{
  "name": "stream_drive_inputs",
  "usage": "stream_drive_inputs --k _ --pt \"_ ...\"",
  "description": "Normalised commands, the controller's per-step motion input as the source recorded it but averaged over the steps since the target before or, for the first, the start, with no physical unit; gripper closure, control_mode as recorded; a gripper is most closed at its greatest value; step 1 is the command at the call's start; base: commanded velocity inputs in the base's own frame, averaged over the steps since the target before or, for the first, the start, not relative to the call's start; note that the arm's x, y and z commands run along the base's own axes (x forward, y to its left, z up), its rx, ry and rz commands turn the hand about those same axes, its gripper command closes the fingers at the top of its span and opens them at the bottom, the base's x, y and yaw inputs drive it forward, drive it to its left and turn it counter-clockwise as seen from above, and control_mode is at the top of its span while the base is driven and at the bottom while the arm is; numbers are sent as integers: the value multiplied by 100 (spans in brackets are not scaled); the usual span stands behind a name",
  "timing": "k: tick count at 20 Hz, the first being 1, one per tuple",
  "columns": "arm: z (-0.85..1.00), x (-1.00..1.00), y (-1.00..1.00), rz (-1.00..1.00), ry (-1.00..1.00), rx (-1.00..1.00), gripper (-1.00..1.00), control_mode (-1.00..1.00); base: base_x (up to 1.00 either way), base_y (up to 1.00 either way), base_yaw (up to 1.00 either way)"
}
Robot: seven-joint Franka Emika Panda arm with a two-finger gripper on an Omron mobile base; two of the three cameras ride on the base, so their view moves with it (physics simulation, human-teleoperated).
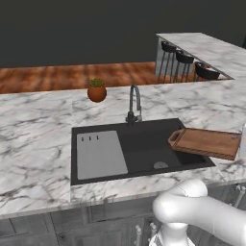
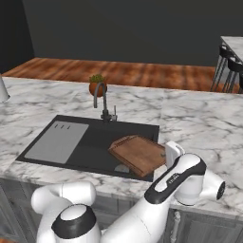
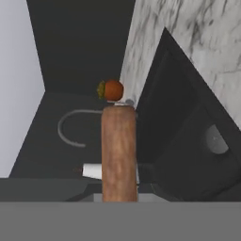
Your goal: Move the cutting board and knife to the sink. Then move spray from the cabinet to the counter.
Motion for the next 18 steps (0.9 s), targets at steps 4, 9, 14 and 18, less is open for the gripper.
stream_drive_inputs --k 4,9,14,18 --pt "-10 35 14 0 0 -14 100 -100 0 0 0" --pt "-2 28 18 0 0 -12 100 -100 0 0 0" --pt "-4 26 16 0 0 -11 100 -100 0 0 0" --pt "-3 24 13 0 0 -8 100 -100 0 0 0"
